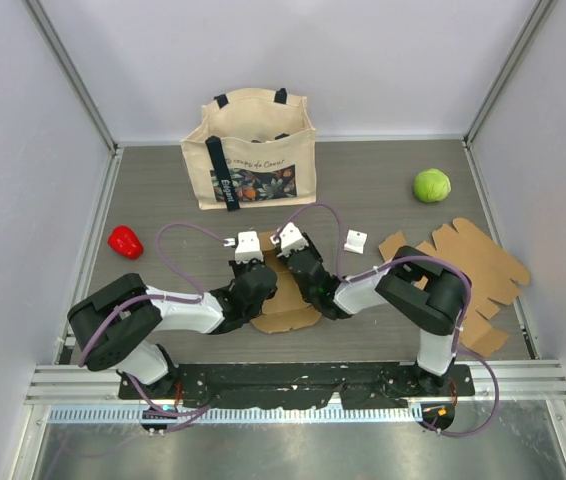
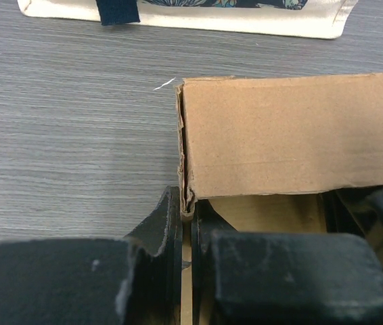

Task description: Fold the paper box

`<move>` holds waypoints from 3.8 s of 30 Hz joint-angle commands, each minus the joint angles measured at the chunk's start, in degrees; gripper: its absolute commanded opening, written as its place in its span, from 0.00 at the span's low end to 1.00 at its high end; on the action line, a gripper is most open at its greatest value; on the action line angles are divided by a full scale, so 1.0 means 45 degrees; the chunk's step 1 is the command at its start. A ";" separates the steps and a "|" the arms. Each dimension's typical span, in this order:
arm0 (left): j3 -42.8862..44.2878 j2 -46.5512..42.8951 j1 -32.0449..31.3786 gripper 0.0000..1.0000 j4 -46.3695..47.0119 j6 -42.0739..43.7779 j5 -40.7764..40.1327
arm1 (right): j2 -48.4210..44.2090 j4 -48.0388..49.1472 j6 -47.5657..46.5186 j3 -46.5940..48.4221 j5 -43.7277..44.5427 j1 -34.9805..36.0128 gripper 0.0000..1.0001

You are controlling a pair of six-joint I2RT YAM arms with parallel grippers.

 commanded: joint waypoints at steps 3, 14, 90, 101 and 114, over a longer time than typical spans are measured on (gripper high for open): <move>0.0500 -0.0178 -0.0050 0.00 0.0463 -0.0285 -0.0198 | 0.0711 0.1682 -0.0126 0.0952 0.2659 0.0253 0.32; 0.1438 0.0349 -0.0089 0.00 -0.1314 -0.1164 -0.1057 | -0.0028 0.0493 0.0166 0.0721 0.2719 0.0371 0.33; 0.7571 0.0212 -0.5811 0.98 -1.4422 0.7663 0.6576 | -0.3545 -0.9977 1.1222 -0.0472 -1.7105 -0.5352 0.01; 0.8058 0.2536 -0.5987 0.71 -1.4751 0.6805 0.5567 | -0.3956 -1.0462 1.1221 -0.0473 -1.7477 -0.5528 0.01; 0.8976 0.0663 -0.5831 0.01 -1.6489 0.5774 0.4919 | -0.5673 -1.5423 0.8607 0.3308 -1.2571 -0.6638 0.54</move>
